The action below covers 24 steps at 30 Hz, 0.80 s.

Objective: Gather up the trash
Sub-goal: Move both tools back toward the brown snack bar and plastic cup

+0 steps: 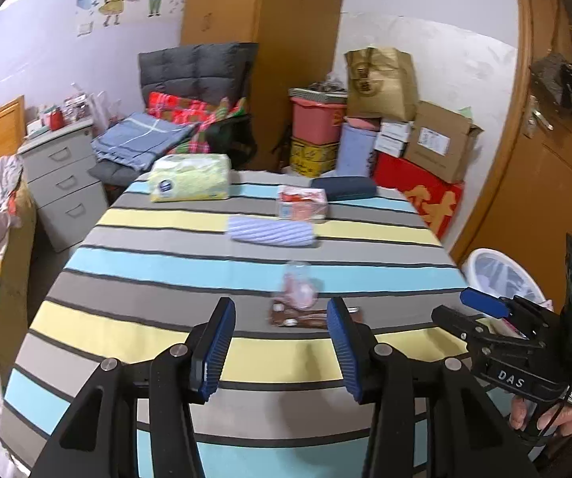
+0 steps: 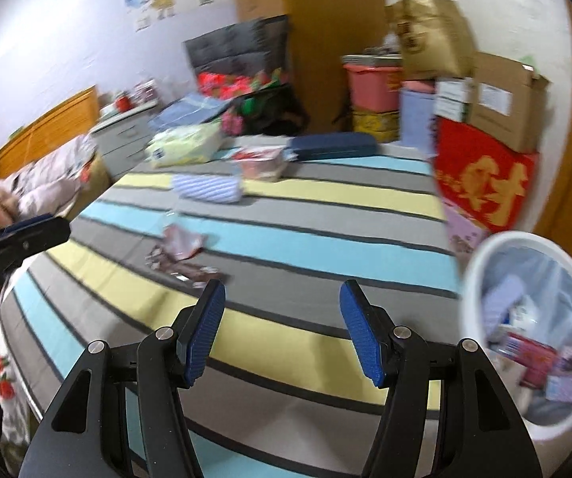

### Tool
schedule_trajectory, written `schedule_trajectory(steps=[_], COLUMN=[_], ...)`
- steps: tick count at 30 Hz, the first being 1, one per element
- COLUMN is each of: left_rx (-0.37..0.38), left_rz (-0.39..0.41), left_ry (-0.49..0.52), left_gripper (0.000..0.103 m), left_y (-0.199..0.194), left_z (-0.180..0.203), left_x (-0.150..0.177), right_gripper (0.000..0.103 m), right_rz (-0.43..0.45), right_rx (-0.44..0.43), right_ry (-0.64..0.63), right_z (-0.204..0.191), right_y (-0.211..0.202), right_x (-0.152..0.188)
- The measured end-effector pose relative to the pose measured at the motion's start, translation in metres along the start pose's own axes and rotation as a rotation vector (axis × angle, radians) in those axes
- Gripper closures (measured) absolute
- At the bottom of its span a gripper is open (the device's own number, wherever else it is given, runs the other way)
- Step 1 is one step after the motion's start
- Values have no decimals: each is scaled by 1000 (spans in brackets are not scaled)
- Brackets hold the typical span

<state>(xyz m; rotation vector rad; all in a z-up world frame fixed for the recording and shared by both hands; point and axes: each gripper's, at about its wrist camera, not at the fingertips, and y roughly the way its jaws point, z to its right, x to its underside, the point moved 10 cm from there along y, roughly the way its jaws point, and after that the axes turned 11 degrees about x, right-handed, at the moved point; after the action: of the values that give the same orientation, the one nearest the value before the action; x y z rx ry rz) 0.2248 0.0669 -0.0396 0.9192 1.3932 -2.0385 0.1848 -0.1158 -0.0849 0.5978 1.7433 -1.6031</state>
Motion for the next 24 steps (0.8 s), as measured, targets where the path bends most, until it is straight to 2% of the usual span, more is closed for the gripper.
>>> schedule_trajectory(steps=[3, 6, 12, 15, 18, 22, 24], left_rx=[-4, -20, -6, 22, 13, 34, 31], left_rz=[0, -8, -32, -38, -43, -46, -47], left_ry=[-28, -22, -43, -45, -27, -47, -43], left_gripper=[55, 55, 54, 54, 54, 54, 54], left_y=[0, 4, 20, 29, 37, 47, 50], left_z=[-16, -26, -39, -41, -42, -45, -46], left_x=[3, 4, 3, -1, -4, -9, -10], right_gripper=[41, 41, 41, 41, 41, 41, 46], right_rz=[-23, -53, -97, -125, -166, -171, -171], right_rx=[-59, -68, -108, -124, -127, -122, -122], right_ry=[-32, -95, -203, -243, -285, -313, -312], right_z=[-20, -38, -65, -72, -78, -78, -77], right_y=[9, 21, 41, 50, 55, 53, 52], right_x=[0, 2, 3, 4, 11, 13, 13])
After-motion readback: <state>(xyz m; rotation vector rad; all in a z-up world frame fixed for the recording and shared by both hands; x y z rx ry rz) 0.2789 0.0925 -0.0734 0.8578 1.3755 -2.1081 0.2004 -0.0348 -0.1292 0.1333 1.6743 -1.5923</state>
